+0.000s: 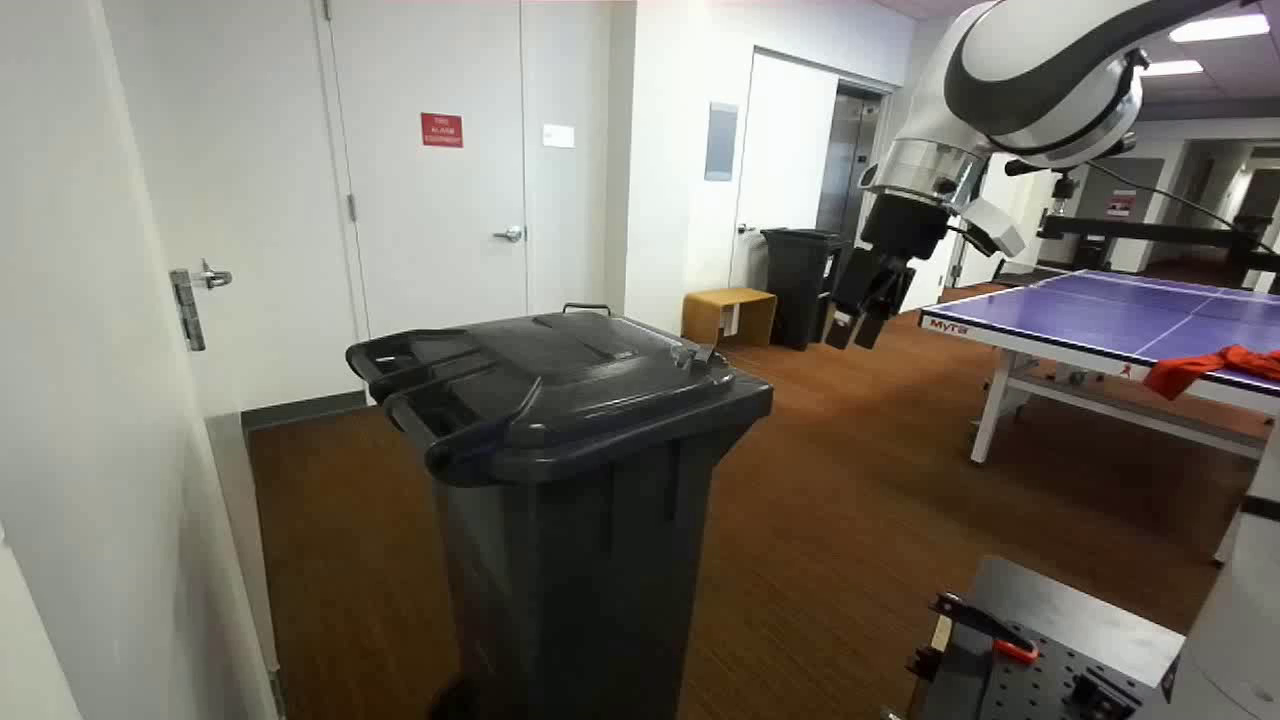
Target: Open the lid of the rubbish bin.
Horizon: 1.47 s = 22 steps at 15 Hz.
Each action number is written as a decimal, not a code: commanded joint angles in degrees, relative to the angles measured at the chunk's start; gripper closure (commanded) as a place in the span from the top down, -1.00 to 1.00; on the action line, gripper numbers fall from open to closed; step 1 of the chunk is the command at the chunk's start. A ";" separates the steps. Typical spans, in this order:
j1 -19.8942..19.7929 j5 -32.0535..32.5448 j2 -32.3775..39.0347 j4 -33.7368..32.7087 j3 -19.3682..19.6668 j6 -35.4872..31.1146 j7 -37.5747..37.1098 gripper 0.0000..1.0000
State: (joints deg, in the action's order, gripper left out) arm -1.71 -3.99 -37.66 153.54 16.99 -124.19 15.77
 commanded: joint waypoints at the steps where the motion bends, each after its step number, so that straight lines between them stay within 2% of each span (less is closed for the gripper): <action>1: -1.19 -0.88 0.23 -0.12 -1.12 0.20 0.69 1.00; 11: -1.19 -0.87 0.23 -0.12 -1.12 0.20 0.69 1.00; 13: -2.97 -0.66 1.85 -0.01 -1.64 -6.72 -2.65 1.00; 18: -5.01 -5.99 9.08 -0.71 1.58 -22.62 -6.82 1.00; 20: -3.19 -11.89 12.90 -0.55 4.53 -29.20 -5.79 1.00; 22: 1.26 -21.24 16.31 -0.74 9.10 -34.17 -2.82 1.00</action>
State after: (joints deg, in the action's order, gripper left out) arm -5.40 -15.54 -26.93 153.69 21.29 -151.91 10.74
